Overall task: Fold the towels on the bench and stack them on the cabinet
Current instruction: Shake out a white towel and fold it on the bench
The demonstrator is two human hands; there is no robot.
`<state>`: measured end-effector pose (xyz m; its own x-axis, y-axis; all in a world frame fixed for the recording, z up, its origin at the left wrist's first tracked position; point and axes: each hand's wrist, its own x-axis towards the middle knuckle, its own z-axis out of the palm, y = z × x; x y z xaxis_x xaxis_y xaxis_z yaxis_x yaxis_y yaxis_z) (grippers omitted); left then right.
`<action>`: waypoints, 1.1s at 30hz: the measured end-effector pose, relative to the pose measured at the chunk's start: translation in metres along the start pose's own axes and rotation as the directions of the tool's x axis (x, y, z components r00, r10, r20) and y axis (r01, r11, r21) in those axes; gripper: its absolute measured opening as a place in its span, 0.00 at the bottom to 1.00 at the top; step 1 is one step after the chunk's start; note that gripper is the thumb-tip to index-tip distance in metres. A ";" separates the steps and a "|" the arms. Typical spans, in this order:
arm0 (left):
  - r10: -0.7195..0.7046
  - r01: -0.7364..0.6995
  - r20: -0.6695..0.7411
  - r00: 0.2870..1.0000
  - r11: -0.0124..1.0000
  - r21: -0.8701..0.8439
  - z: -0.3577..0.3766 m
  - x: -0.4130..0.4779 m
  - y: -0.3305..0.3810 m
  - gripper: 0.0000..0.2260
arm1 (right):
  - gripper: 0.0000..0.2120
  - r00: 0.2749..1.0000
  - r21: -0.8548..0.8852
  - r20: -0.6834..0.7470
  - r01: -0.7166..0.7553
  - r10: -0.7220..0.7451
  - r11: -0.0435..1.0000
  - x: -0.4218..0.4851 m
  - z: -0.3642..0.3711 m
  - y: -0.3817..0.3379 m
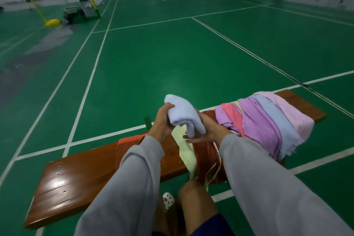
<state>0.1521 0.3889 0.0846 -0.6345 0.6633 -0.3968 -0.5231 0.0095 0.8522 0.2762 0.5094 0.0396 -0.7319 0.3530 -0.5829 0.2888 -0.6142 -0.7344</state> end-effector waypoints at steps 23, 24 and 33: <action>-0.084 0.188 -0.321 0.943 0.932 0.309 -0.250 -0.039 -0.004 0.14 | 0.26 0.975 -0.593 -0.185 -0.007 -0.127 0.805 0.082 0.172 0.071; -0.173 0.296 -0.330 0.928 0.880 0.370 -0.258 -0.040 -0.016 0.16 | 0.23 0.982 -0.625 -0.172 -0.049 -0.076 0.779 0.081 0.169 0.086; -0.277 0.427 -0.331 0.902 0.457 0.780 -0.274 -0.020 -0.014 0.34 | 0.12 0.987 -0.848 -0.159 -0.122 -0.027 0.515 0.083 0.171 0.099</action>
<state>0.0162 0.1704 -0.0131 -0.6156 0.3482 -0.7070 -0.0657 0.8713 0.4863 0.1385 0.3570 -0.0221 -0.6322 0.4773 -0.6103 0.7618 0.2392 -0.6021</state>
